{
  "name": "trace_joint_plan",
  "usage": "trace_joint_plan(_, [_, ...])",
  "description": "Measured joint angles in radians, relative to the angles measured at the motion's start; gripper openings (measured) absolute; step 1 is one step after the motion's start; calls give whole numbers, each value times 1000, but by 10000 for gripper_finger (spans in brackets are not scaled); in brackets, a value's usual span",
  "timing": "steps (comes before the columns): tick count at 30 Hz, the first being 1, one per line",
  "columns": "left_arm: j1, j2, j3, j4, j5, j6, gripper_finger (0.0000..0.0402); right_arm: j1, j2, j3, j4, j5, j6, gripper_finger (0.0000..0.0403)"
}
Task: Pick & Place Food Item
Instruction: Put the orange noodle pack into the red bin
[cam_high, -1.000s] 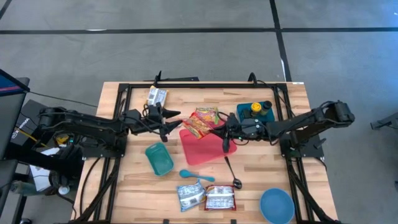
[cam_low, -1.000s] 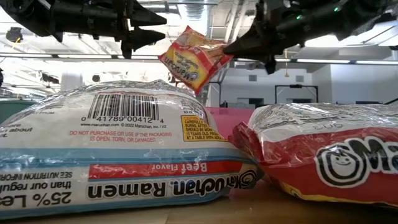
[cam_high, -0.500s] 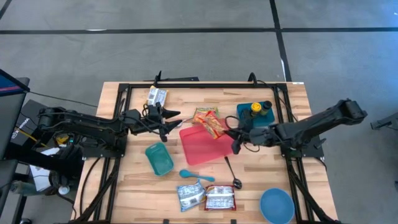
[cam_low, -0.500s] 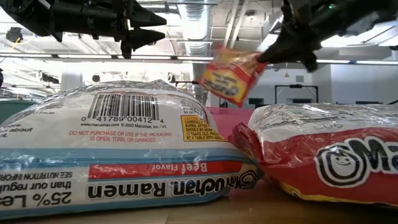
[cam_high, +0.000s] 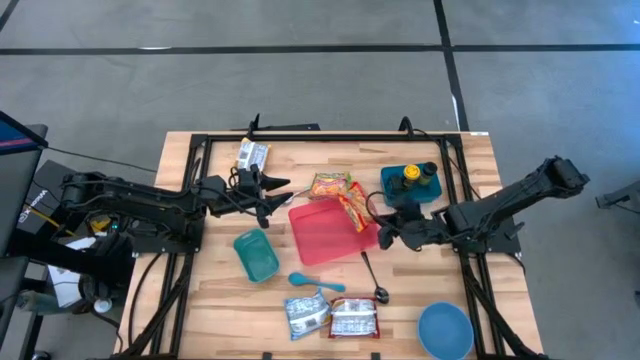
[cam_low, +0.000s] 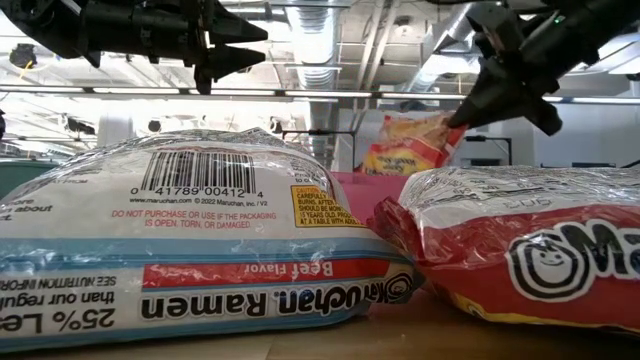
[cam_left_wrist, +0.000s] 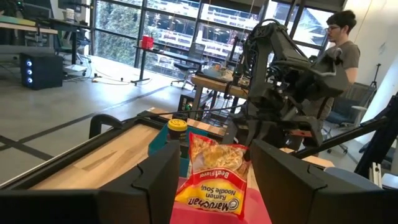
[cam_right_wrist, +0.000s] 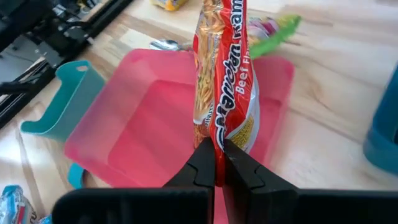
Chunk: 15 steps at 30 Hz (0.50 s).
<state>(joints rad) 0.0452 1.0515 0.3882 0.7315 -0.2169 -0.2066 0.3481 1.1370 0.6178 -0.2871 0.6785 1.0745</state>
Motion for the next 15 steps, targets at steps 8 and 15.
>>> trace_joint_plan(8, [2, 0, 0, 0, 3, 0, 188, -1, 54, 0, -57, -23, 148, 1])
trace_joint_plan(15, [2, 0, 0, 1, 3, 0, 184, -1, 96, 0, -58, -27, 199, 1])
